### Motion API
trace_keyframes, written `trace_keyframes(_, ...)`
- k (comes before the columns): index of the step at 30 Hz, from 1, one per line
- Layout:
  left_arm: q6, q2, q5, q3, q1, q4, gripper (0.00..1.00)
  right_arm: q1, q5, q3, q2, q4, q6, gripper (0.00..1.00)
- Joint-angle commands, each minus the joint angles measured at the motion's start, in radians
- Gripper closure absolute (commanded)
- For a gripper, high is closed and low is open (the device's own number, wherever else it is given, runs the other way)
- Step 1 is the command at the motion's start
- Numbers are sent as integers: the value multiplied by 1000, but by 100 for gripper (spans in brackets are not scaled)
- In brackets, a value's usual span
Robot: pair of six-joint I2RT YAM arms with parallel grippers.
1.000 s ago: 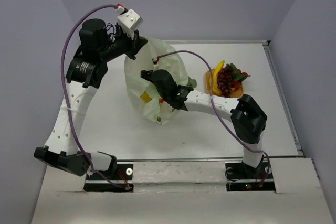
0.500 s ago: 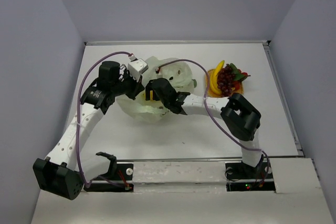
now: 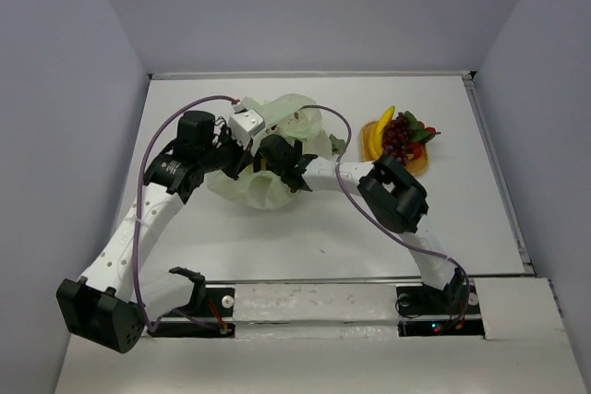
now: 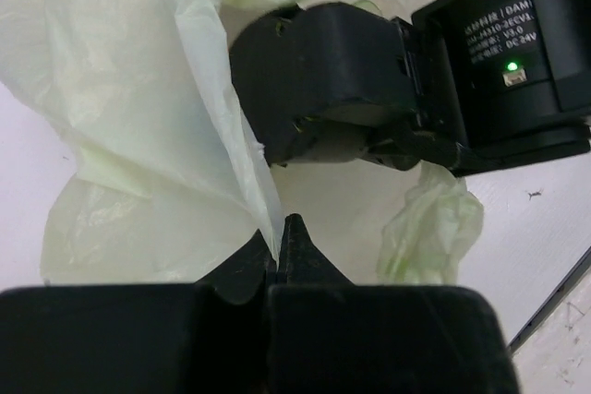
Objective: Take the fake fruits out of the plastic bag
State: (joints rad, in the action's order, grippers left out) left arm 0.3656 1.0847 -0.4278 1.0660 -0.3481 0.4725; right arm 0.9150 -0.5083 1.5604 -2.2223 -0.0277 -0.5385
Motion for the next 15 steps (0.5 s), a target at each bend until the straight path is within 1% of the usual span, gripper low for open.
trace_keyframes(1, 9, -23, 6, -8, -9, -14, 100, -57, 43, 107, -40, -49, -135, 0)
trace_keyframes(3, 4, -19, -6, -9, -9, -15, 100, -83, 109, 109, -34, -44, -237, 0)
trace_keyframes(4, 1, -20, -9, -15, -11, -17, 100, -109, 182, 93, -25, -17, -273, 1)
trace_keyframes(5, 1, -26, -14, -35, -9, -15, 100, -120, 213, 77, -2, 20, -337, 2)
trace_keyframes(6, 1, -31, -15, -46, -11, -15, 100, -120, 250, 57, 13, 66, -368, 4)
trace_keyframes(7, 1, -42, -17, -72, -11, -15, 100, -134, 261, 8, 30, 98, -426, 5)
trace_keyframes(8, -1, -48, -19, -83, -11, -17, 100, -143, 270, -12, 45, 127, -451, 6)
trace_keyframes(10, -5, -57, -32, -100, -11, -25, 100, -152, 289, -22, 61, 164, -498, 9)
trace_keyframes(15, -33, -59, -71, -103, -22, -46, 100, -163, 312, 82, 1, 157, -572, 11)
